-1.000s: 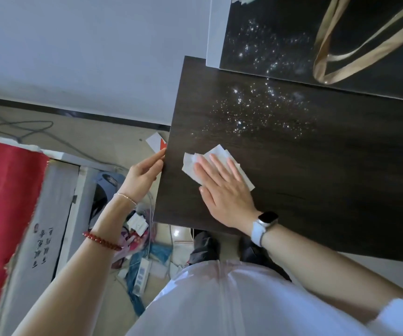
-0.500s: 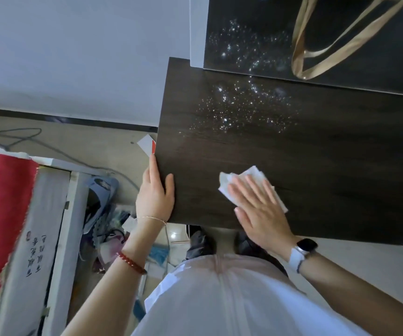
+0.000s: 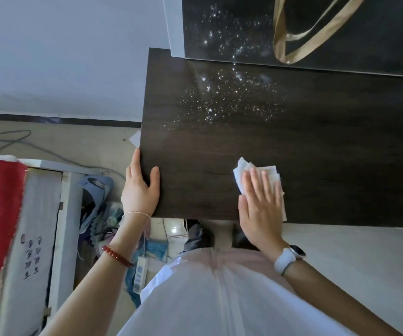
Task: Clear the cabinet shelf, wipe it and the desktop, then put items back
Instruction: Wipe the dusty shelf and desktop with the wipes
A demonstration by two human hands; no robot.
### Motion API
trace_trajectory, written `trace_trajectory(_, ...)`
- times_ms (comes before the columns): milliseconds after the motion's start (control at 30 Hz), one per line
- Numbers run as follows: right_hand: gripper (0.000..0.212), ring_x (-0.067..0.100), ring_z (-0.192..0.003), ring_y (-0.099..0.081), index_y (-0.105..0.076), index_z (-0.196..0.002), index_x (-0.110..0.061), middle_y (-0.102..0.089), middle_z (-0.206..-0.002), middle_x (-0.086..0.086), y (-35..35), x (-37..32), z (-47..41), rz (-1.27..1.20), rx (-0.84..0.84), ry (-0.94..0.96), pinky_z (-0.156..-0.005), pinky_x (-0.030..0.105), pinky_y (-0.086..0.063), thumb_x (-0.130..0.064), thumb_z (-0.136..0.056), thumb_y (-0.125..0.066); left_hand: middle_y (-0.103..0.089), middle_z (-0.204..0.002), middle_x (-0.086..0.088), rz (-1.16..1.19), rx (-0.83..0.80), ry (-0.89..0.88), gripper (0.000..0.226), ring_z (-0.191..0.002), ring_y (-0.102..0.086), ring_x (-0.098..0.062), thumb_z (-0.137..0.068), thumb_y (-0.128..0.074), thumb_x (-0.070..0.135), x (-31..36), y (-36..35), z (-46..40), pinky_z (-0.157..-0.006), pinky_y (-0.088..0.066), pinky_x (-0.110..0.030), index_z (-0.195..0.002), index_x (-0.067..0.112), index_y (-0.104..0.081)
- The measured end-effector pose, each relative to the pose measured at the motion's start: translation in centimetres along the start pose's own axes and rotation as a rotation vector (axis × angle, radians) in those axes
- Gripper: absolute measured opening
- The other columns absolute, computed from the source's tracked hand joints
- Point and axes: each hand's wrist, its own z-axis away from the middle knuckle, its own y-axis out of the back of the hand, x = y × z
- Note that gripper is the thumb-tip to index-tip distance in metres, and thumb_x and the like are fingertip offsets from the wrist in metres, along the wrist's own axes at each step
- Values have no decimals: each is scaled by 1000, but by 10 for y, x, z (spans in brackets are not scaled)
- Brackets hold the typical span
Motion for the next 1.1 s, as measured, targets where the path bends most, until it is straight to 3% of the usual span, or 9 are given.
trace_trajectory(100,57,25,-140,-20,-28,-143,-12,-26,-151,7,-4,-46,-6,-75,-7,-88,-115,47,-6,-31,-90,-33,-36,-142,-4,212,-46,-7,55,-121,-43,-20,-93,-49,22,-6,1,-6,-100,-38,-36,-141,24,-24)
trace_trajectory(200,55,22,-142,-15,-28,-143,-15,-26,-152,3,-14,-116,-5,-94,-135,309,-113,49,-10,-31,-90,-29,-51,-125,-4,580,-154,57,47,-105,-54,-14,-92,-49,4,-21,11,-15,-83,-48,-12,-136,17,-37)
trace_trajectory(300,52,19,-141,-18,-32,-141,-17,-29,-151,-1,-15,-118,-8,-94,-209,552,-113,45,-11,-30,-91,-26,-58,-119,-3,711,-255,156,41,-100,-59,-9,-92,-47,2,-36,24,-20,-81,-50,-14,-130,16,-46)
trace_trajectory(533,54,25,-140,-23,-34,-140,-12,-30,-150,6,-13,-111,-62,-184,-135,272,-112,44,-2,-25,-89,-28,-64,-104,4,809,-209,249,32,-85,-62,-1,-94,-46,8,-40,25,-10,-76,-52,-16,-124,11,-53)
trace_trajectory(667,48,26,-138,-22,-30,-140,-4,-33,-148,13,-11,-153,-57,-610,-324,378,-113,35,-4,-12,-93,-30,-58,-120,-10,508,194,237,28,-100,-57,-17,-94,-45,12,-33,30,1,-87,-46,-24,-120,8,-53)
trace_trajectory(767,44,9,-133,-34,-33,-138,-6,-39,-142,2,9,-137,-61,-1210,-376,25,-111,22,-22,-18,-96,-29,-50,-126,-16,148,396,-150,34,-115,-49,-27,-92,-40,15,-22,28,11,-98,-39,-34,-123,5,-51)
trace_trajectory(833,41,-6,-126,-38,-32,-138,-4,-40,-137,-3,23,-123,-69,-1387,-296,-169,-104,11,-26,-10,-98,-30,-51,-130,-18,-165,318,-397,39,-123,-44,-34,-90,-36,20,-15,12,11,-102,-34,-44,-124,8,-49)
trace_trajectory(900,44,0,-128,-37,-34,-138,-5,-42,-138,1,31,-103,-75,-1270,-174,-186,-107,14,-27,-7,-95,-30,-44,-138,-19,-484,109,-471,47,-131,-34,-40,-89,-32,31,-8,-11,16,-106,-27,-55,-132,13,-41)
trace_trajectory(1100,54,28,-138,-26,-33,-141,-13,-34,-148,11,9,-1,-52,-6,-39,21,-110,56,-17,-26,-89,-27,-36,-146,-12,-746,-165,-878,54,-136,-27,-35,-90,-30,43,-2,-42,29,-110,-14,-52,-140,22,-28)
